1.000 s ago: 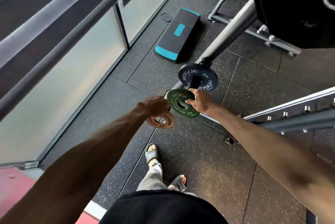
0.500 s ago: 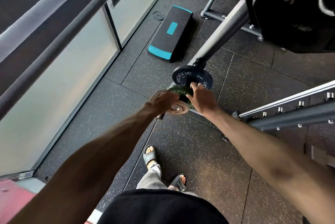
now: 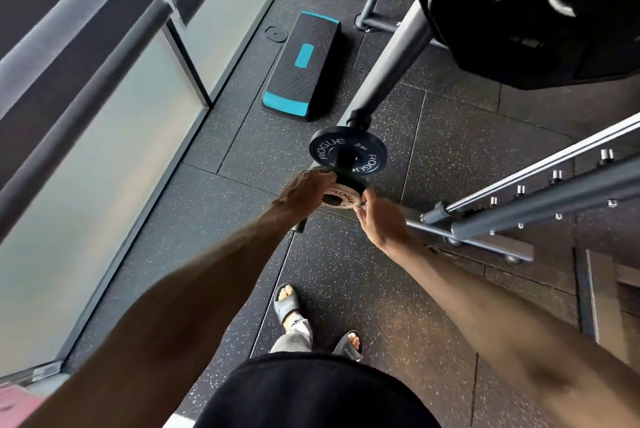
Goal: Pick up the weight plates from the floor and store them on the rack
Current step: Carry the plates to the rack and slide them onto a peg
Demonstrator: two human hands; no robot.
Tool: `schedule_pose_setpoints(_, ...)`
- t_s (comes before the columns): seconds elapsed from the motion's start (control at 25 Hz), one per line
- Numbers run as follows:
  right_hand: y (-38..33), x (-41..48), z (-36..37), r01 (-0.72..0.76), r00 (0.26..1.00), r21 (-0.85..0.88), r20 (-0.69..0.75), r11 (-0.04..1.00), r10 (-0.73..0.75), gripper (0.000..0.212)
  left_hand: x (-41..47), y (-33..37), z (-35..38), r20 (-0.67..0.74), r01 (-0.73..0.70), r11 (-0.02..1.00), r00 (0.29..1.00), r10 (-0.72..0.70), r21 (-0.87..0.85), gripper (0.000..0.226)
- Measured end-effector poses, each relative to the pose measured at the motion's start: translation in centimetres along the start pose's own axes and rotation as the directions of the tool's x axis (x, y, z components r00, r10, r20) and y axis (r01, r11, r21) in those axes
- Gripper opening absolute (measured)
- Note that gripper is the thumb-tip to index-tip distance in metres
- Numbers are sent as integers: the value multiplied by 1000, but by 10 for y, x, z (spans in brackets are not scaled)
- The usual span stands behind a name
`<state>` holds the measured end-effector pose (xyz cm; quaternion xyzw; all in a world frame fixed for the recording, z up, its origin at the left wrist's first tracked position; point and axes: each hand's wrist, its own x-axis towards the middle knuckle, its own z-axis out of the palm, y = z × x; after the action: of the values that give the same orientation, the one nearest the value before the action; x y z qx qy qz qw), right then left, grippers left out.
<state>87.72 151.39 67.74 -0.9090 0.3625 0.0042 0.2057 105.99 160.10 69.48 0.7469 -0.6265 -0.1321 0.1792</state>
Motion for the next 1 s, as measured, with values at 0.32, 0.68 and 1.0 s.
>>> schedule_pose_setpoints(0.32, -17, -1, 18, -295, 948, 254, -43, 921, 315, 27, -15, 9, 14, -155, 171, 983, 971, -179, -67, 37)
schedule_pose_setpoints(0.68, -47, -13, 23, -377, 880, 518, -58, 768, 471, 19, -20, 21, -31, -14, 422, 906, 906, -423, -40, 25)
schedule_pose_setpoints(1.0, -90, 20, 27, -490, 749, 532, -149, 691, 646, 18, 12, -49, -46, 283, 407, 894, 894, -347, -189, 24)
